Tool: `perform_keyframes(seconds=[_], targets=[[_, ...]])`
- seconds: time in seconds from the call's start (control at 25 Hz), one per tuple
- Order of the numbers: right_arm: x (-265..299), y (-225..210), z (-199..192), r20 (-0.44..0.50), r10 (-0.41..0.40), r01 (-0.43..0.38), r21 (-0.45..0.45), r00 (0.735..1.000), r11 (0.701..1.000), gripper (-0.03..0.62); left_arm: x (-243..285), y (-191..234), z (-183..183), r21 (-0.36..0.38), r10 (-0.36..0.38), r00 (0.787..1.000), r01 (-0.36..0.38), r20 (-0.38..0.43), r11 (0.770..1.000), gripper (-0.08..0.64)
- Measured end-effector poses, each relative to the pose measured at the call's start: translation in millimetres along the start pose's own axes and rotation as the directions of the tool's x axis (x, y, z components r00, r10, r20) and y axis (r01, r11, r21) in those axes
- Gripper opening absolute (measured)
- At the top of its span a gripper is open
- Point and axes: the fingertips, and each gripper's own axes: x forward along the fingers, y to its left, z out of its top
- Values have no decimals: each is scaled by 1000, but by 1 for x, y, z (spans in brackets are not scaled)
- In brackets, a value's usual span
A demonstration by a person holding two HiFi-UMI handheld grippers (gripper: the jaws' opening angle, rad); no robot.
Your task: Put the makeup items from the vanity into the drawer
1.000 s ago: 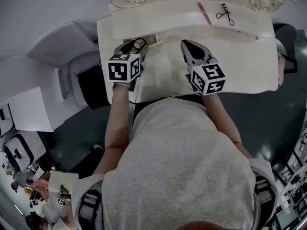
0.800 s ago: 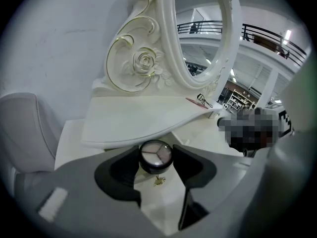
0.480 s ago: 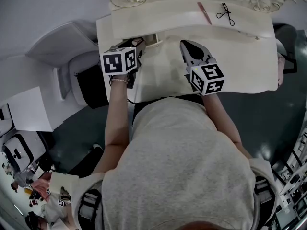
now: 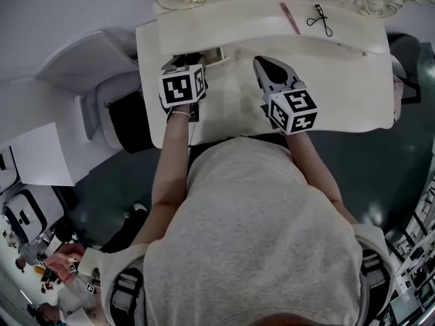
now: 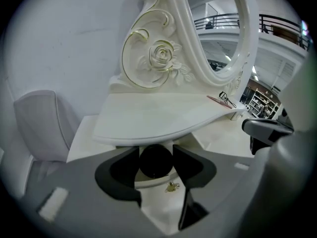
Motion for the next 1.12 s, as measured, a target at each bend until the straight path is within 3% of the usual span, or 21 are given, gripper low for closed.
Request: perform_keyframes(seconds=[0.6, 0.8, 0.96, 1.12], targets=[[-7, 0, 4, 16, -12, 12, -13, 1000, 1000, 8, -7, 1, 0, 58, -18, 999, 15, 43, 998, 218], [-15, 5, 6, 26, -13, 13, -18, 1000, 1000, 8, -23, -5, 3, 102, -24, 994, 14, 104, 995, 218], [-24, 12, 8, 37, -7, 8, -24, 999, 1000, 8, -39, -16, 15, 107, -70, 977, 49, 203, 993, 218], [-39, 16, 16, 81, -16, 19, -45, 997, 999, 8, -52, -43, 27, 147, -190, 940, 154, 284, 977, 218]])
